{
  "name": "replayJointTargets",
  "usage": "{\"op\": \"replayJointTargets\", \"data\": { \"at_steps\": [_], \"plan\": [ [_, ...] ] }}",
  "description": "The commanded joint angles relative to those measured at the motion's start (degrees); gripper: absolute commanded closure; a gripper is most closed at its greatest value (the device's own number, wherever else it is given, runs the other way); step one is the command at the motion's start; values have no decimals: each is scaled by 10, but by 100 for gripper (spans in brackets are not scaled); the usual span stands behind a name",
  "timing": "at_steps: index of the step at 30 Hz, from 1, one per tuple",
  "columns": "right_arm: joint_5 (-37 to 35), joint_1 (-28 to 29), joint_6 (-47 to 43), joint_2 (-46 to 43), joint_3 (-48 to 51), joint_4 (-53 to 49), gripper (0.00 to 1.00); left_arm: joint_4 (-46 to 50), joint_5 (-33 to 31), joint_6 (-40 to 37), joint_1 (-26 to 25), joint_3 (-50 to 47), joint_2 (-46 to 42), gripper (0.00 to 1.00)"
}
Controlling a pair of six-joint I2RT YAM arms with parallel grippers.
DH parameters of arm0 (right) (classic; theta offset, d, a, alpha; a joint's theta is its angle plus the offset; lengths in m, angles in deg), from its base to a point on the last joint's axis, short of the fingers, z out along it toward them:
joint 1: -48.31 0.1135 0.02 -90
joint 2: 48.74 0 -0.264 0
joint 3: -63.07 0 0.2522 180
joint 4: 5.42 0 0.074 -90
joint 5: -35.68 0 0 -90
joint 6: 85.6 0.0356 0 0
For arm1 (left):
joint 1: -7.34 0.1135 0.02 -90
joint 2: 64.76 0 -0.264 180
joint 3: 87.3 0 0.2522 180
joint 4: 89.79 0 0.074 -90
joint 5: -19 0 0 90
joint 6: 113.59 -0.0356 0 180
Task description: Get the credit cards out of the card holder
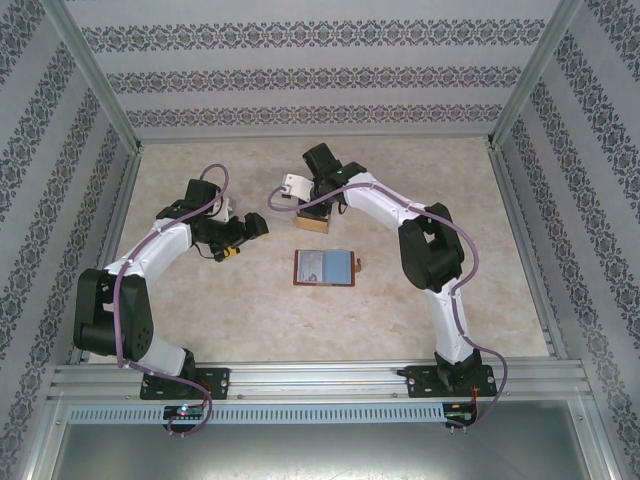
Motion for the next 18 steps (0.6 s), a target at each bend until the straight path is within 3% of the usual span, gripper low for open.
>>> {"op": "replayJointTargets", "data": {
  "at_steps": [1,9,13,18],
  "plan": [
    [4,-1,30,-30,-14,-1,60,10,10,-14,5,12,6,1],
    [22,5,145,-115,26,17,57,8,13,-12,5,11,5,0],
    [-51,26,309,-165,81,46,52,2,12,-5,-3,8,5,2],
    [-86,41,548,-238,182,80,42,-2,11,6,-27,13,14,10]
  ]
}}
